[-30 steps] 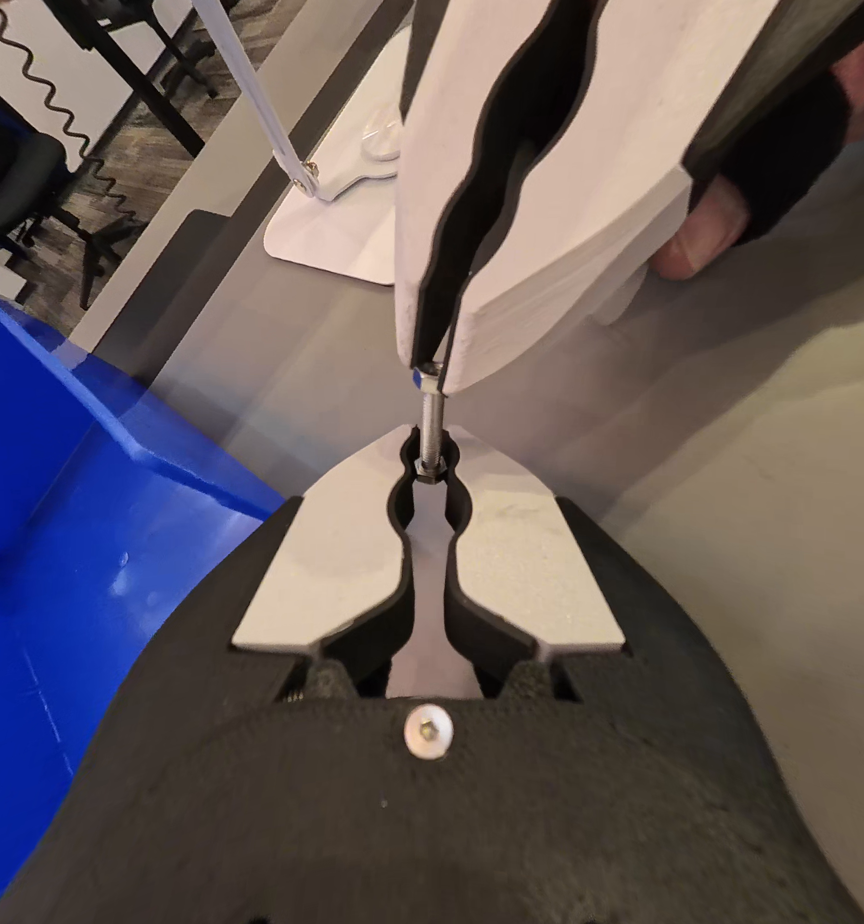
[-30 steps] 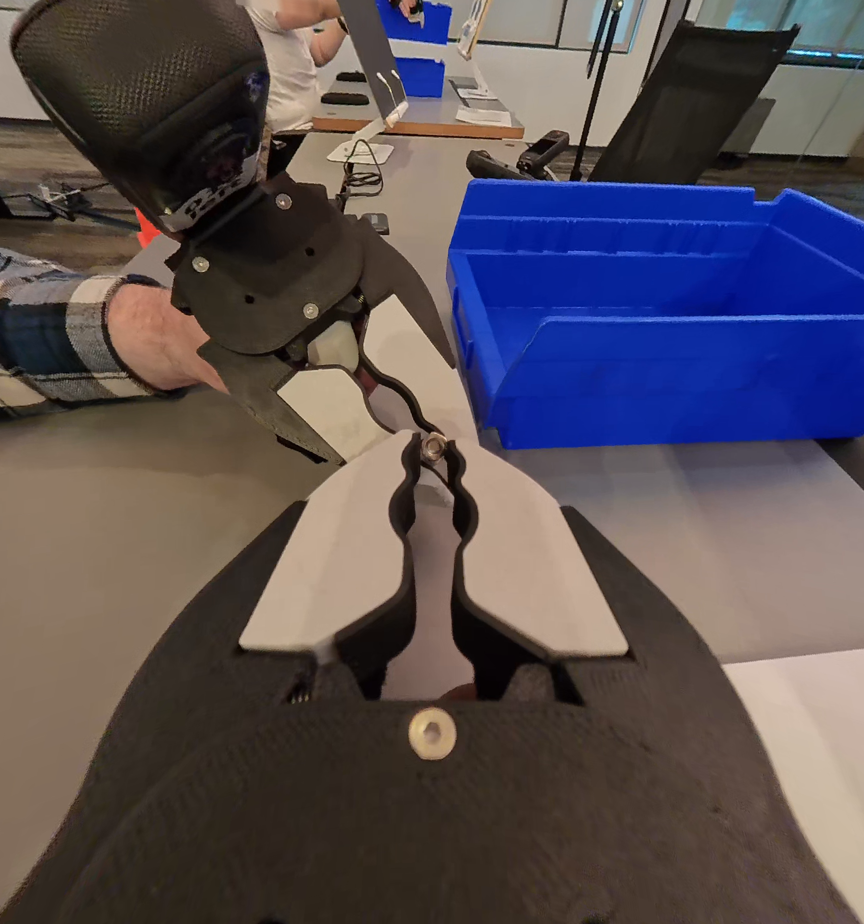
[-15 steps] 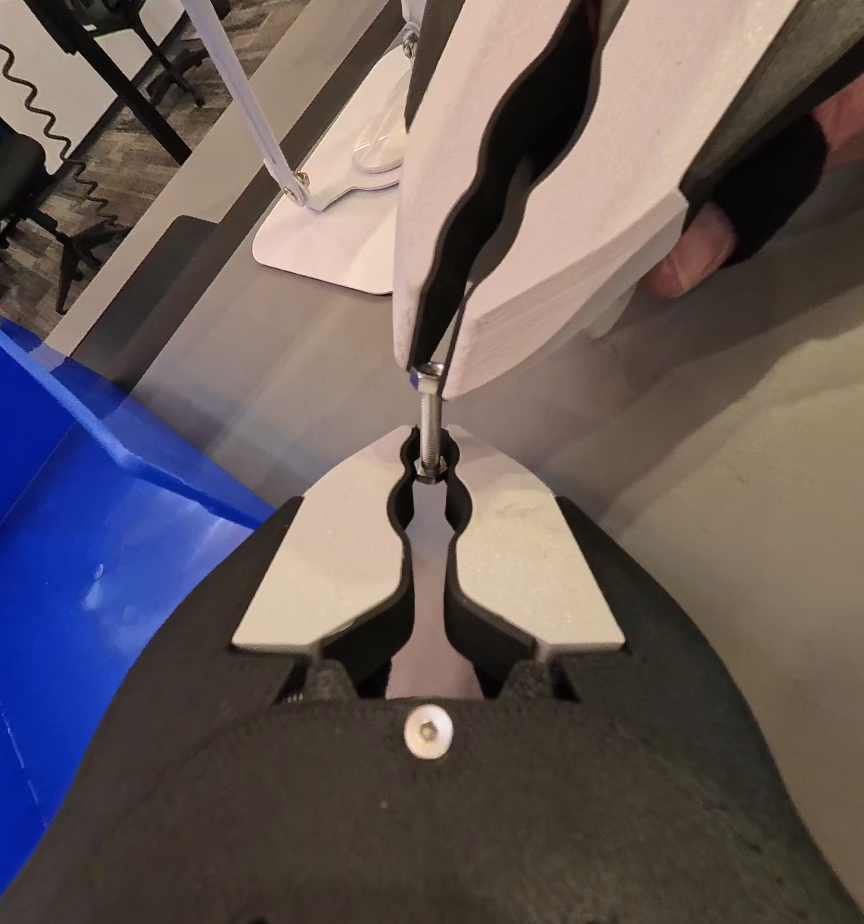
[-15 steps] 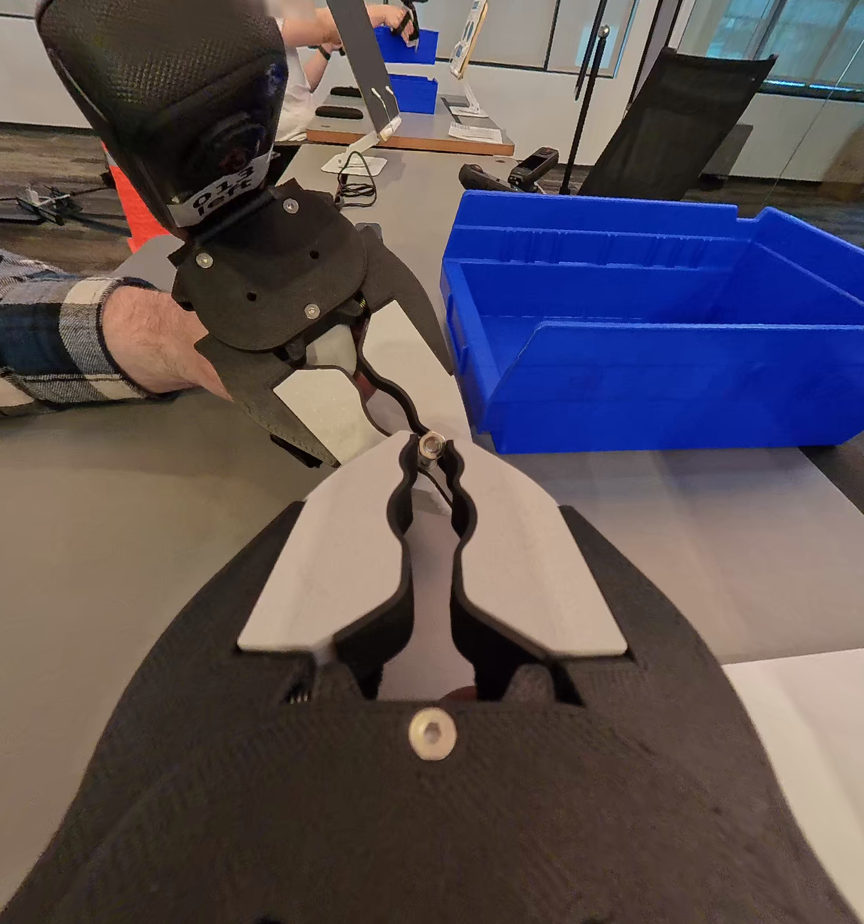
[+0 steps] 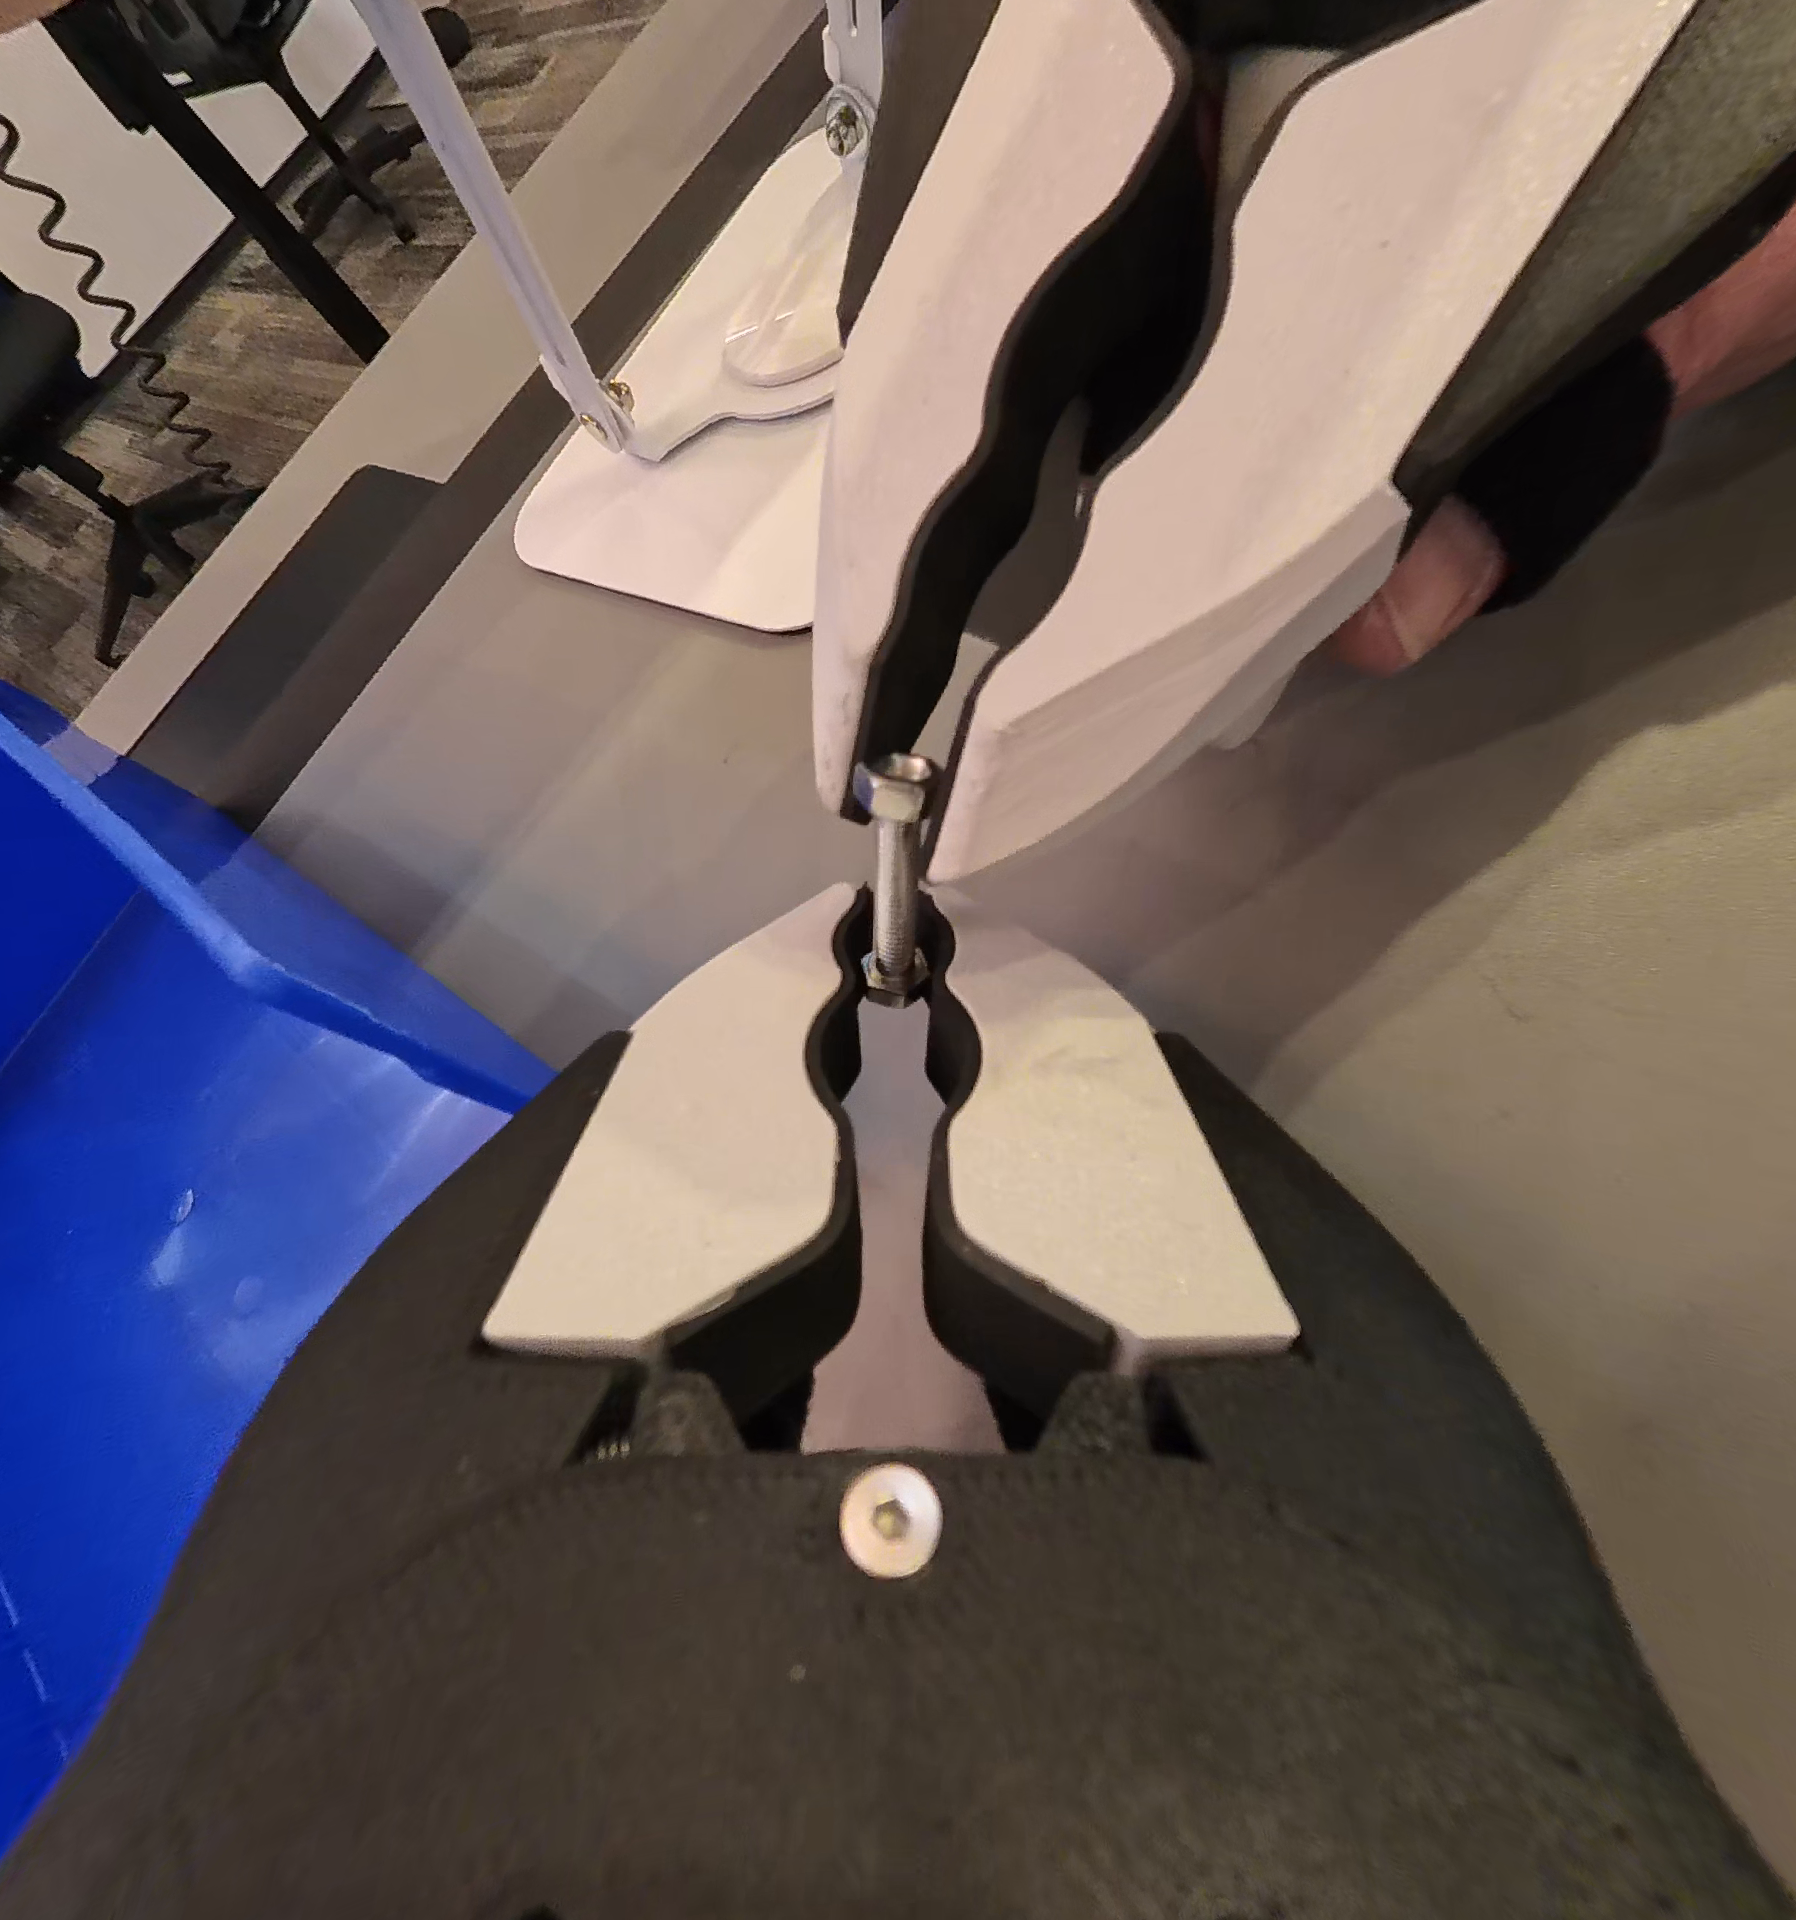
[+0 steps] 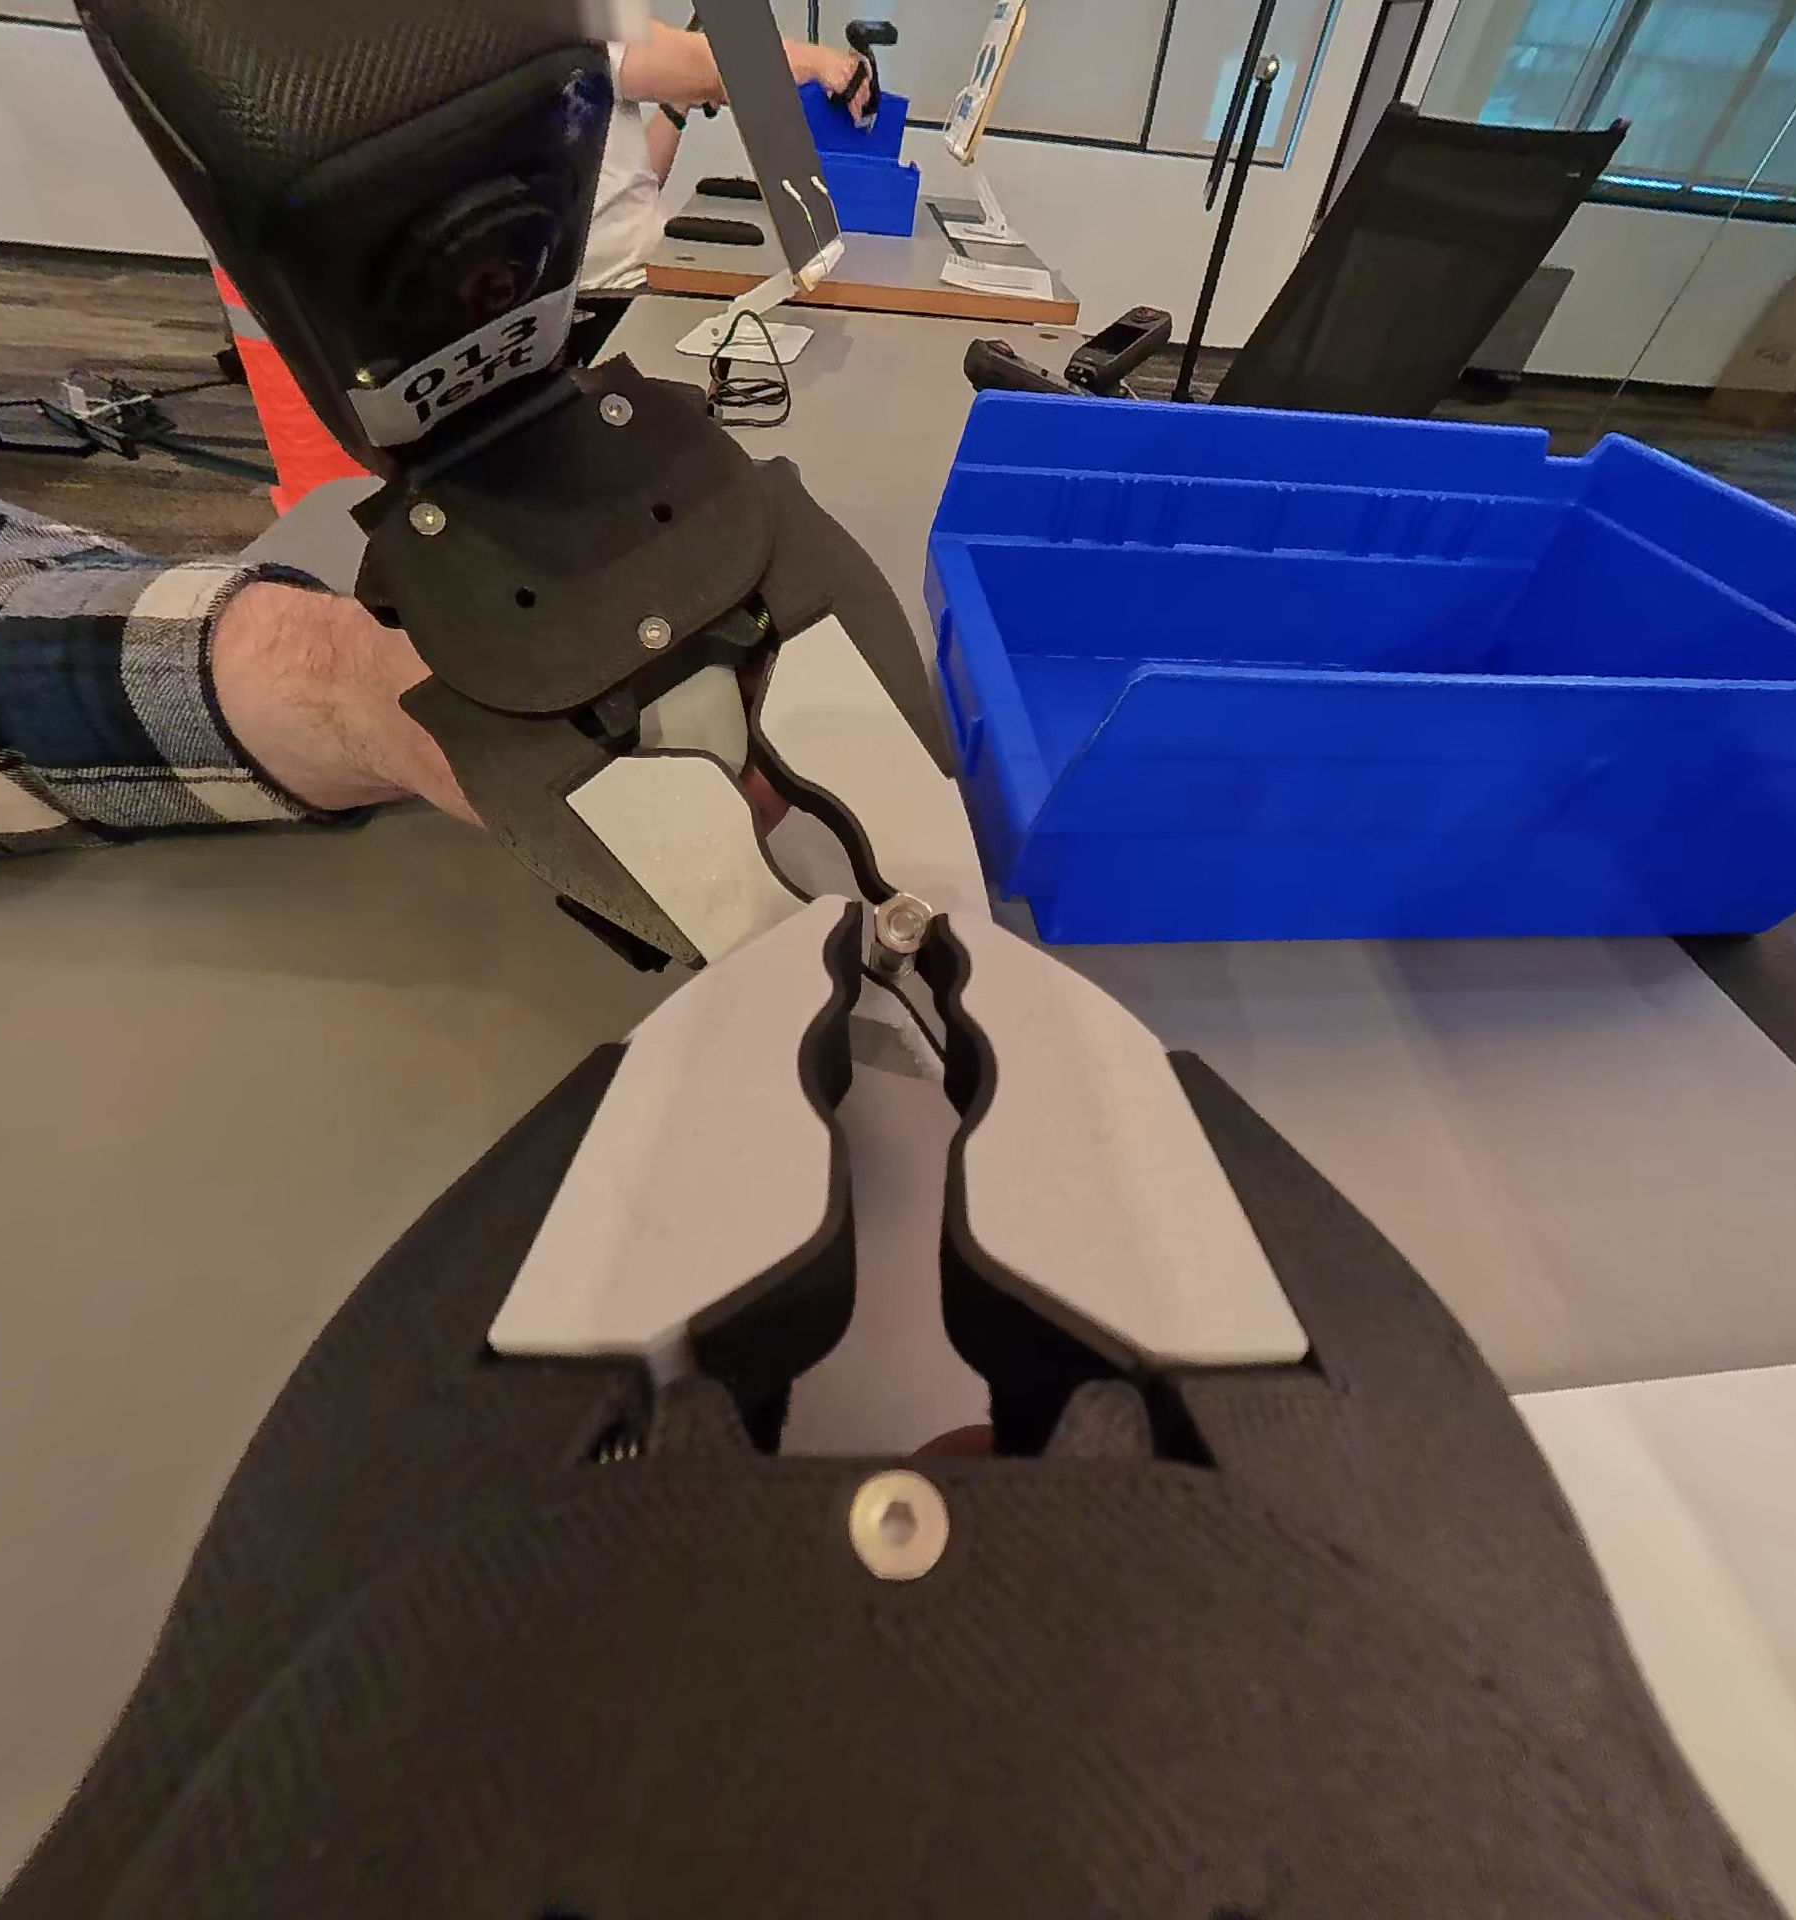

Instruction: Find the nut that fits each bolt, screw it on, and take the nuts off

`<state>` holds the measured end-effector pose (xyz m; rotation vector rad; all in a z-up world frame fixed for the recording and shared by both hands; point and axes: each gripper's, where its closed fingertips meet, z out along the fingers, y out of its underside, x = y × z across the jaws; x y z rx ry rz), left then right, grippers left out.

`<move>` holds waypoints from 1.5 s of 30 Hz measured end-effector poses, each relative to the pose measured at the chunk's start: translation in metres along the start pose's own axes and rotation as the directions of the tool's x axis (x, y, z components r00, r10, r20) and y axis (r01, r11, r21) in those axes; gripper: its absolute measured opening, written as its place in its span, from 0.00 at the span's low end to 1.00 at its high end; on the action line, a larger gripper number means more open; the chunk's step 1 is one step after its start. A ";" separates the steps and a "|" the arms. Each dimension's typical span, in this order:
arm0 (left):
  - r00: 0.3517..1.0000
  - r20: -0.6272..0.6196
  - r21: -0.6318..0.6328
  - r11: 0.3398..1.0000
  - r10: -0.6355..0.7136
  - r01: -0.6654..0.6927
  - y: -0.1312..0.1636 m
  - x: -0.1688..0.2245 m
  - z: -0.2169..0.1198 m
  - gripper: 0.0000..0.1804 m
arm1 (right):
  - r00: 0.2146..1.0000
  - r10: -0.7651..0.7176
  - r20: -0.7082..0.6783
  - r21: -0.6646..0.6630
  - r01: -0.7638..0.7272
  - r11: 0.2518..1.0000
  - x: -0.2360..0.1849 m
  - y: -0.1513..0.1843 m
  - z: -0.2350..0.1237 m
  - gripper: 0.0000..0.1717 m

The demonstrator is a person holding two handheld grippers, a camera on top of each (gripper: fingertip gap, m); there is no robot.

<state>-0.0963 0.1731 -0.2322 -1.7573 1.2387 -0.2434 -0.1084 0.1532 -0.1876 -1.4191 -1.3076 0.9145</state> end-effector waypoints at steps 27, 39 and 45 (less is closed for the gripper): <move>0.929 -0.308 0.218 0.935 -0.205 0.279 -0.034 0.020 -0.012 0.04 | 0.983 -0.028 0.179 0.191 -0.007 0.982 -0.028 -0.025 -0.006 0.31; 0.922 -0.320 0.225 0.928 -0.219 0.298 -0.035 0.019 -0.013 0.04 | 0.984 -0.020 0.180 0.186 -0.014 0.982 -0.027 -0.023 -0.006 0.31; 0.918 -0.337 0.226 0.929 -0.208 0.294 -0.036 0.022 -0.013 0.04 | 0.984 -0.015 0.176 0.203 -0.021 0.979 -0.023 -0.024 -0.008 0.29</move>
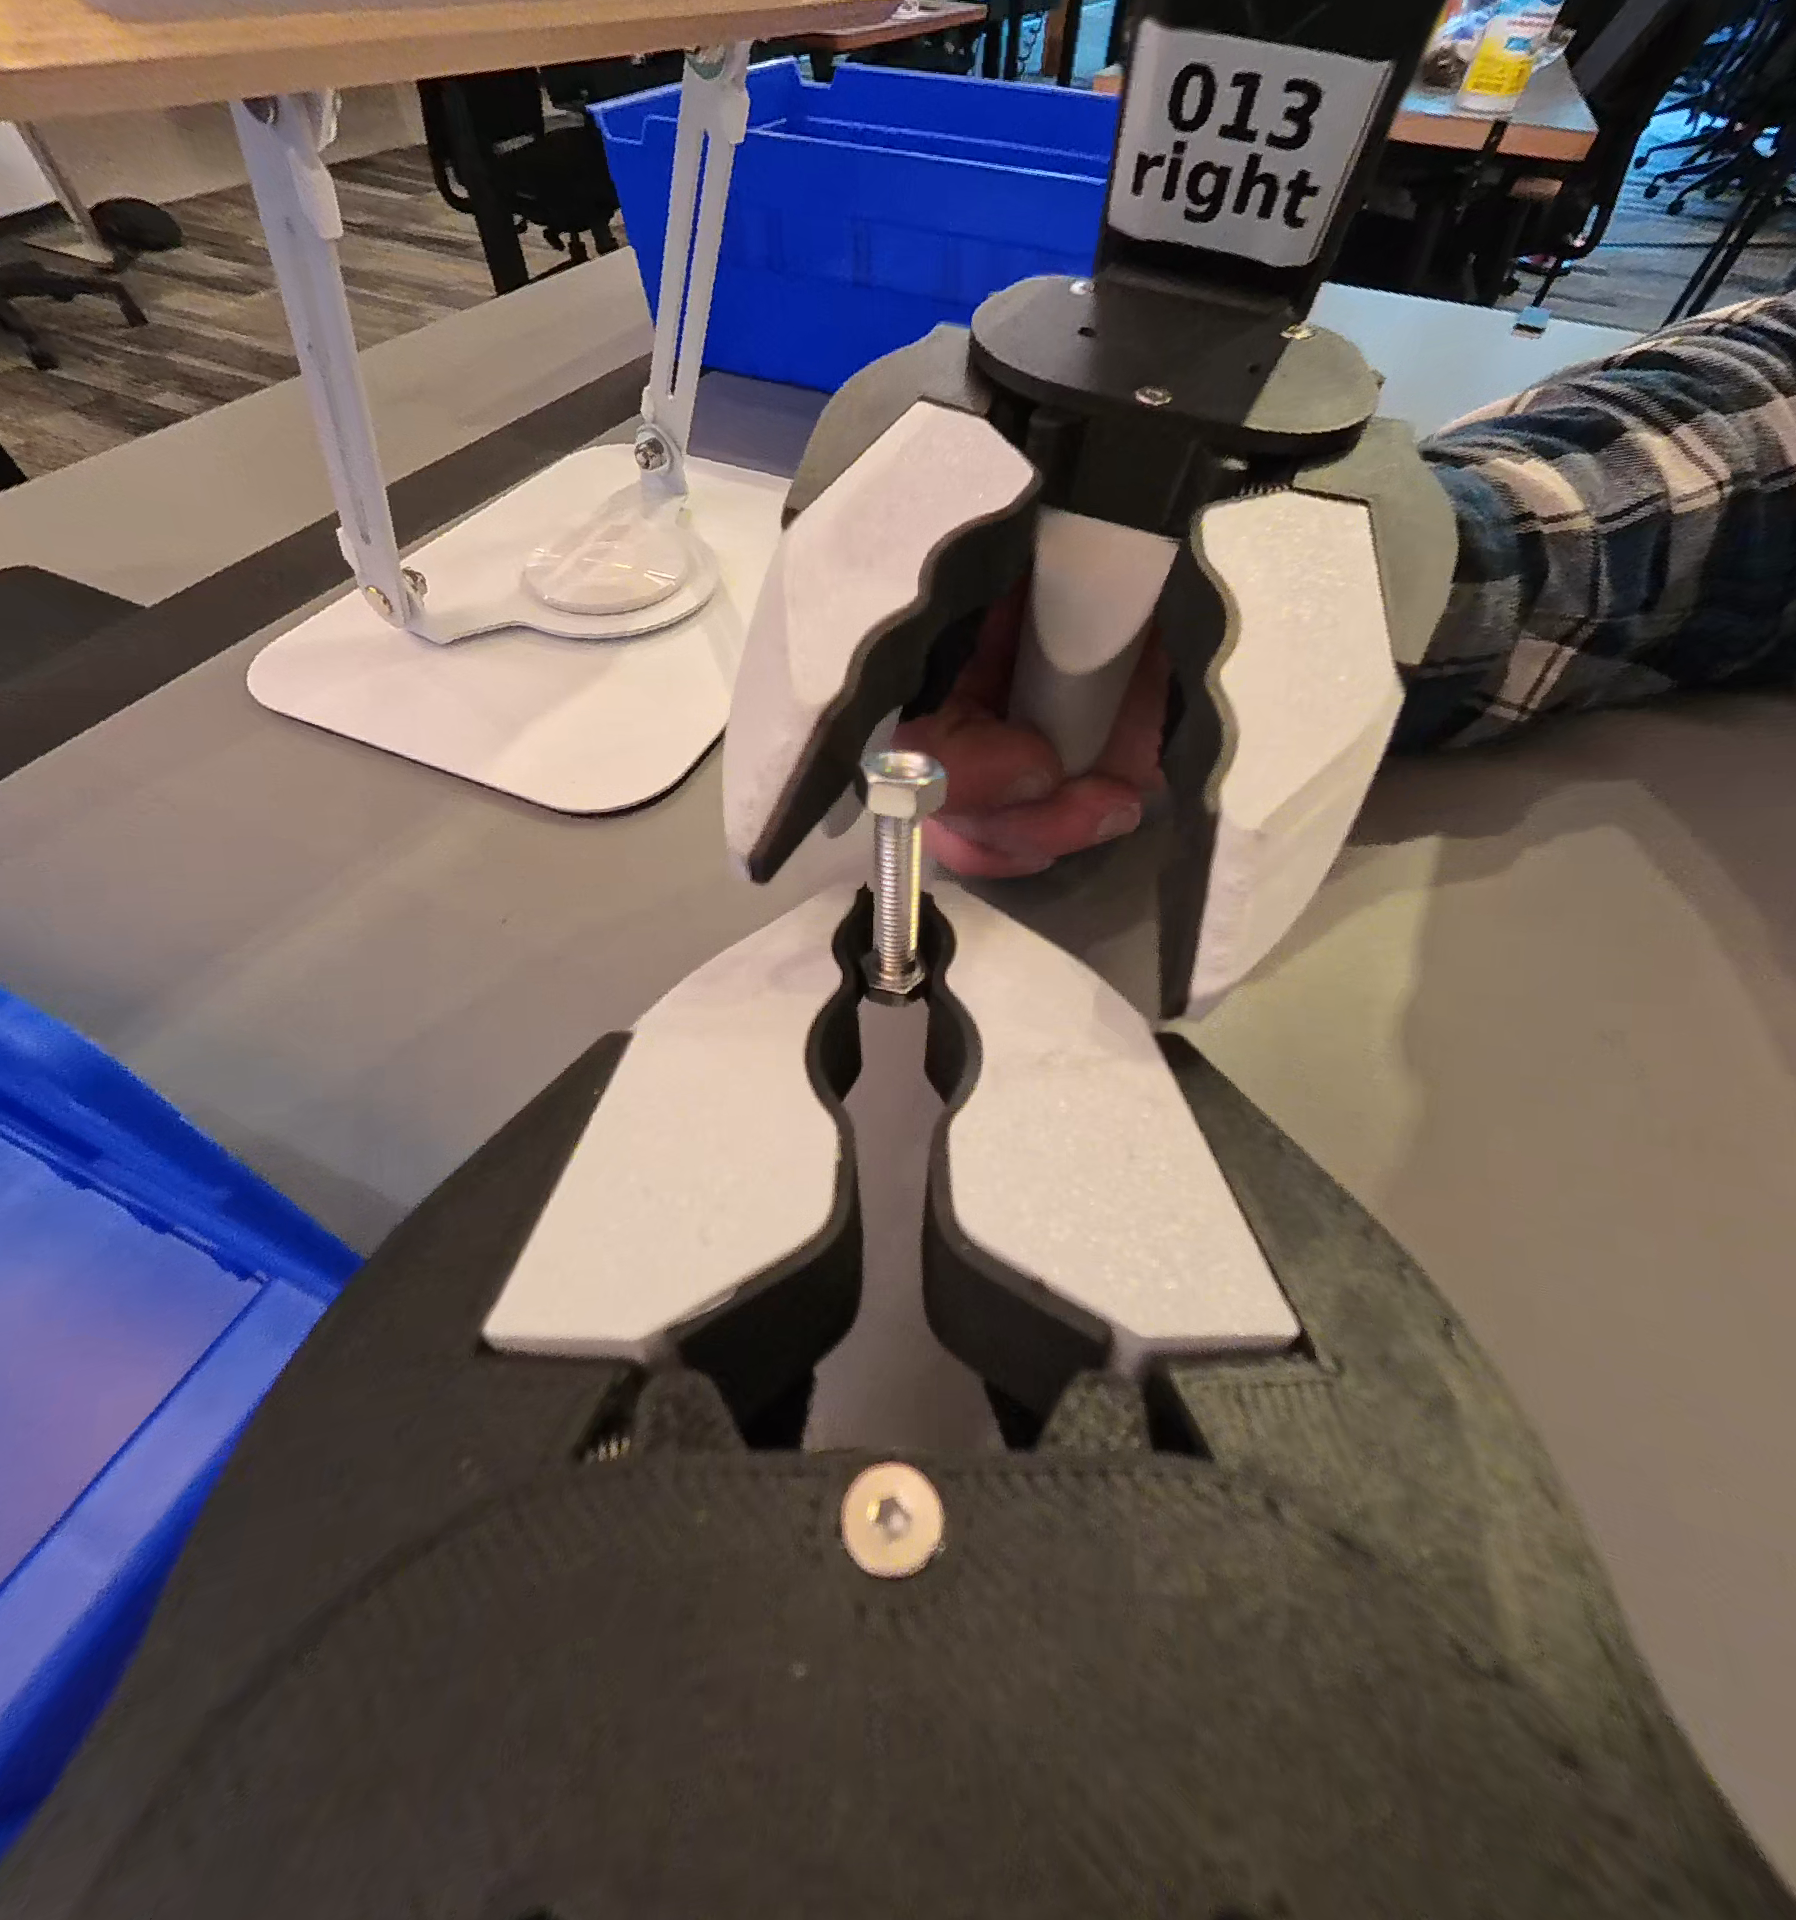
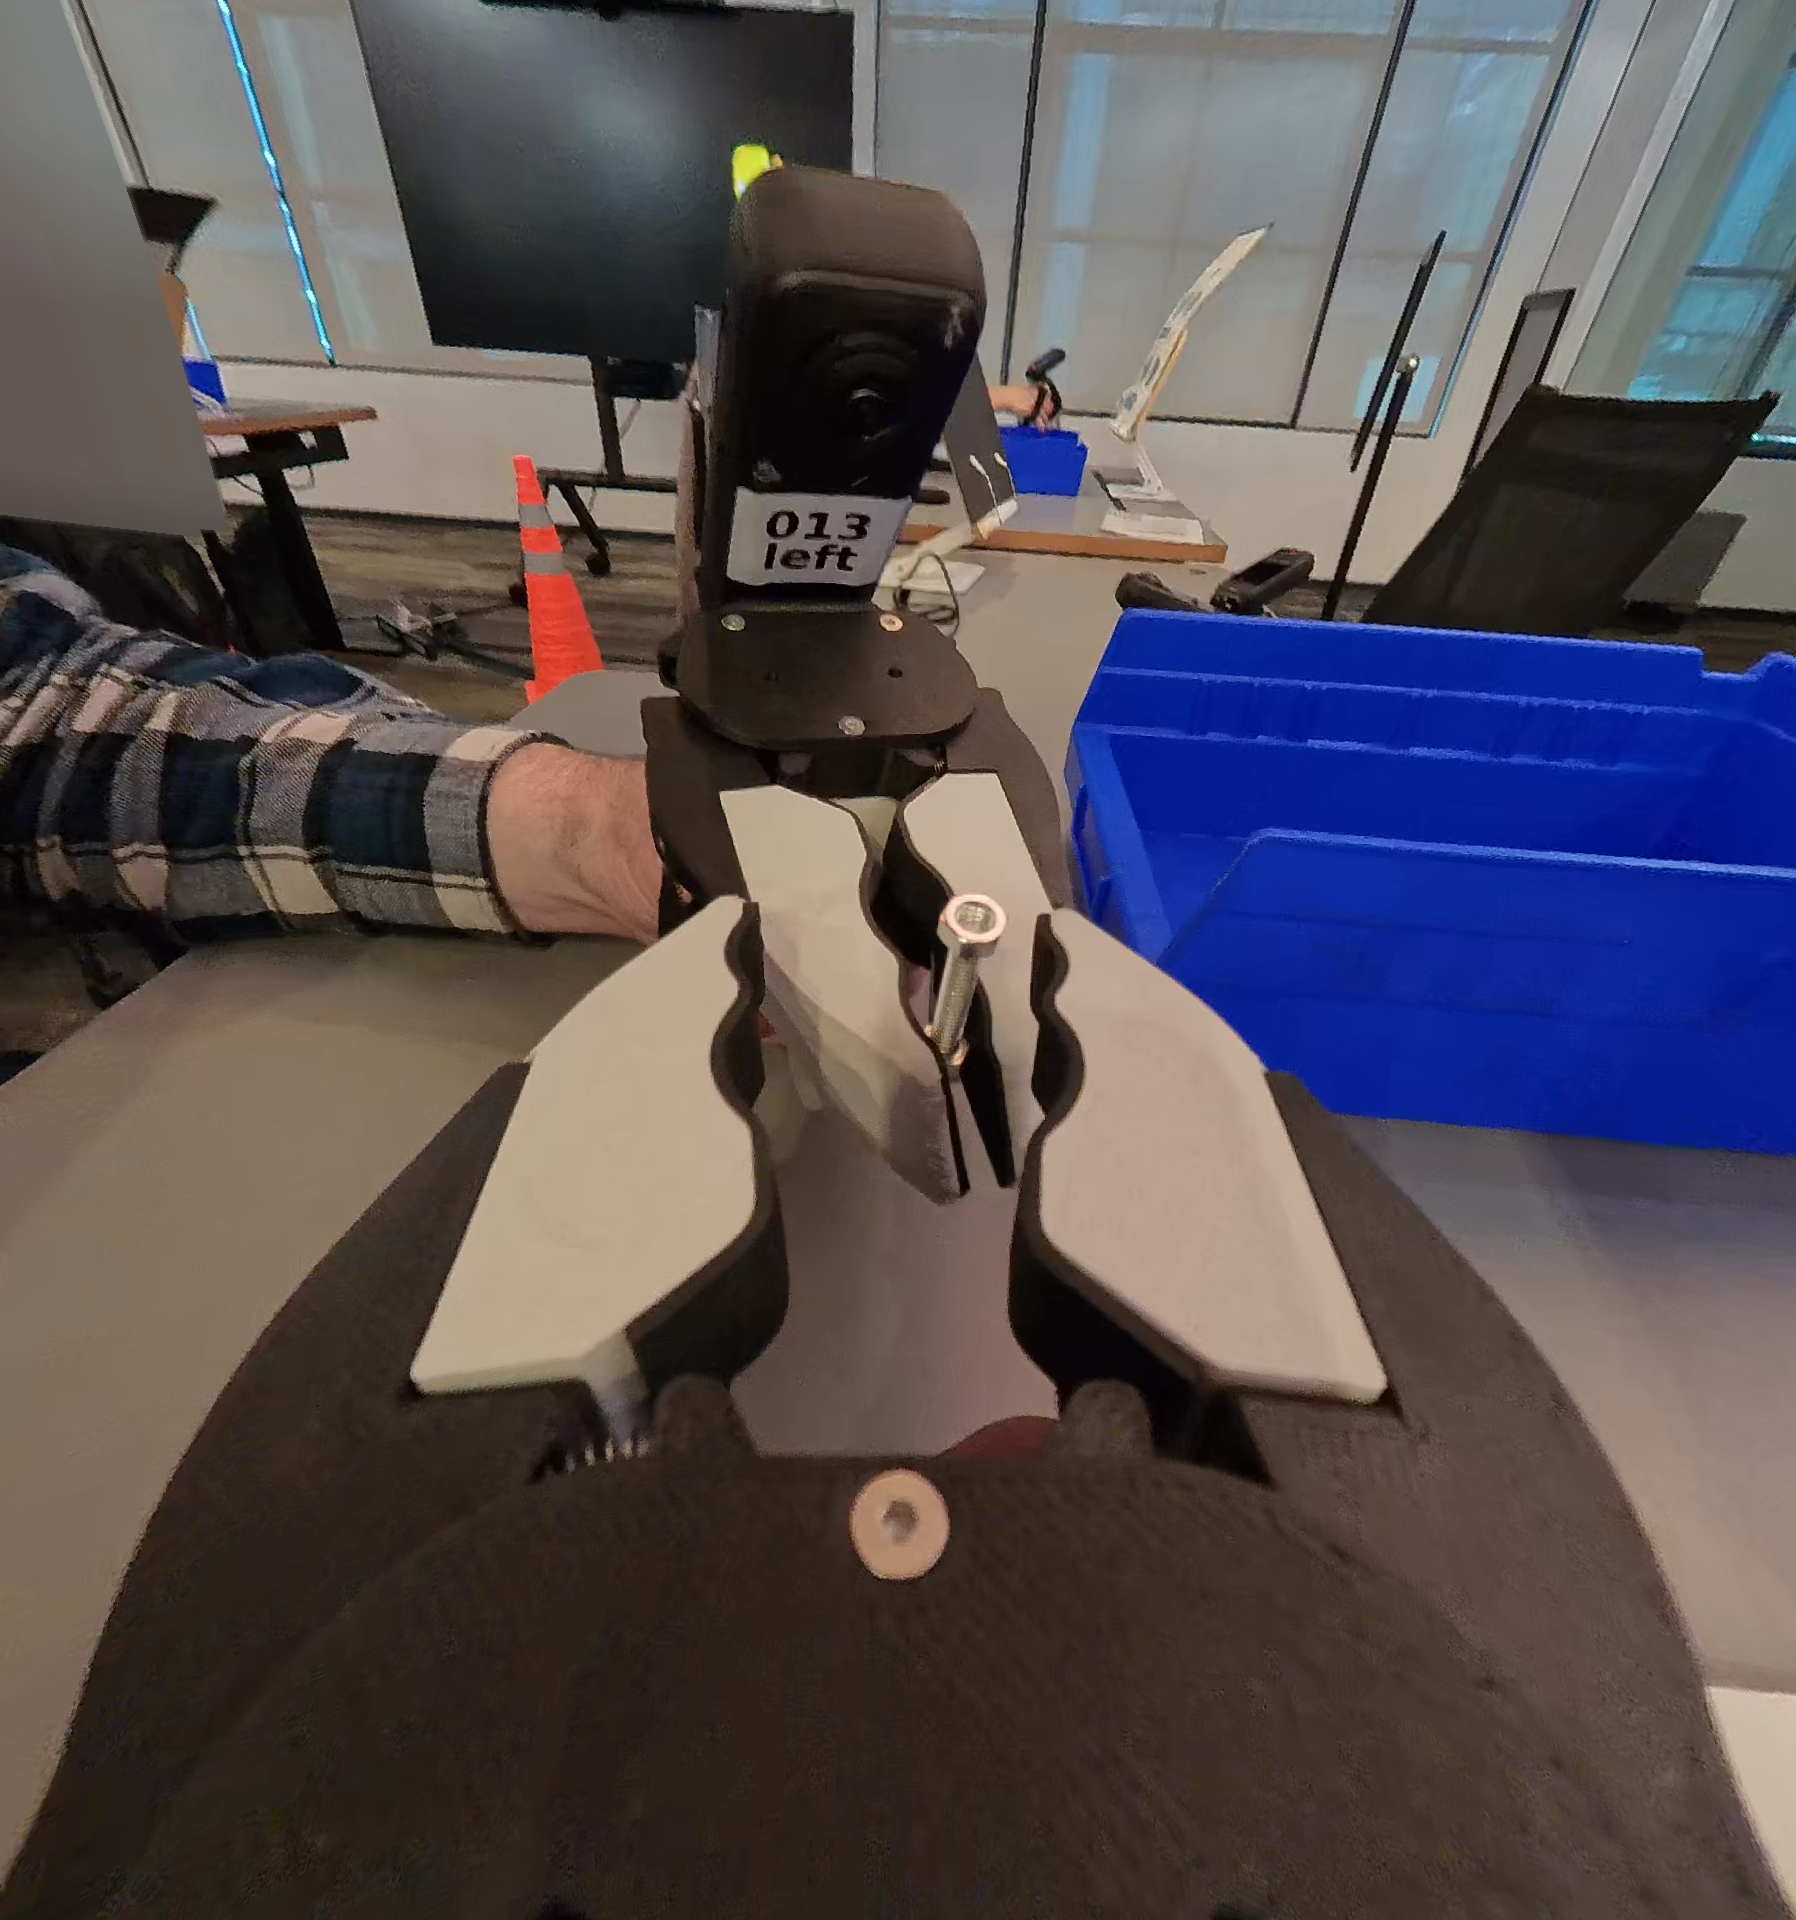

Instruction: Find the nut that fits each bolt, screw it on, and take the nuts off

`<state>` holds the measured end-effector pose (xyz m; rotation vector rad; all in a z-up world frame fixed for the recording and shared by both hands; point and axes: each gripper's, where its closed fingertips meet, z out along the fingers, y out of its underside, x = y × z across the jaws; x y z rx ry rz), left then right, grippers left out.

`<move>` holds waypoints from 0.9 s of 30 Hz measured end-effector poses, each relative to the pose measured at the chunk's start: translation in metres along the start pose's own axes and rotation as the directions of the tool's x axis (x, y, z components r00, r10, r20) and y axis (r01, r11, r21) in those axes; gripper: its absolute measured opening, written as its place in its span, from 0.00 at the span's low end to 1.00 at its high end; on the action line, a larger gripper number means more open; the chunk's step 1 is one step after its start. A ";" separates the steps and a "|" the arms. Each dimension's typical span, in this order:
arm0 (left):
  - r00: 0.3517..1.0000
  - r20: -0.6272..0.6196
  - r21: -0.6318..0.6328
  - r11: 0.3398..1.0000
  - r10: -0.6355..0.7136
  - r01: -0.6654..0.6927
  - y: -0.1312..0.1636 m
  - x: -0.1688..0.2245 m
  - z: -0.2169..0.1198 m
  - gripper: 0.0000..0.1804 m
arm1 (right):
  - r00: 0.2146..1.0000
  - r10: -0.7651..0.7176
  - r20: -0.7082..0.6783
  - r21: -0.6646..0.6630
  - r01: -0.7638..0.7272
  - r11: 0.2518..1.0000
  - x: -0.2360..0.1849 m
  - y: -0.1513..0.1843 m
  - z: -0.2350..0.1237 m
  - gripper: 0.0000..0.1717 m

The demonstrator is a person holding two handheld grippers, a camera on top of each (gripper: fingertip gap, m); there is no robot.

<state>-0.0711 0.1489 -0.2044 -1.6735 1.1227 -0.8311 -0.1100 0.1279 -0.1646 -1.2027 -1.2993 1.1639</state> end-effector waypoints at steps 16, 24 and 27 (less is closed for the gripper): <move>0.999 -0.026 0.025 0.999 -0.032 0.033 -0.003 0.001 -0.001 0.04 | 0.999 0.010 0.037 0.043 -0.012 0.999 -0.004 -0.006 -0.004 0.26; 0.999 -0.039 0.016 1.000 -0.022 0.023 -0.002 0.004 0.000 0.04 | 1.000 0.009 0.024 0.050 -0.011 0.999 -0.001 -0.007 -0.005 0.20; 0.998 -0.062 0.019 1.000 -0.016 0.017 -0.003 0.008 0.000 0.04 | 1.000 0.009 0.029 0.054 -0.010 0.998 -0.001 -0.007 -0.006 0.17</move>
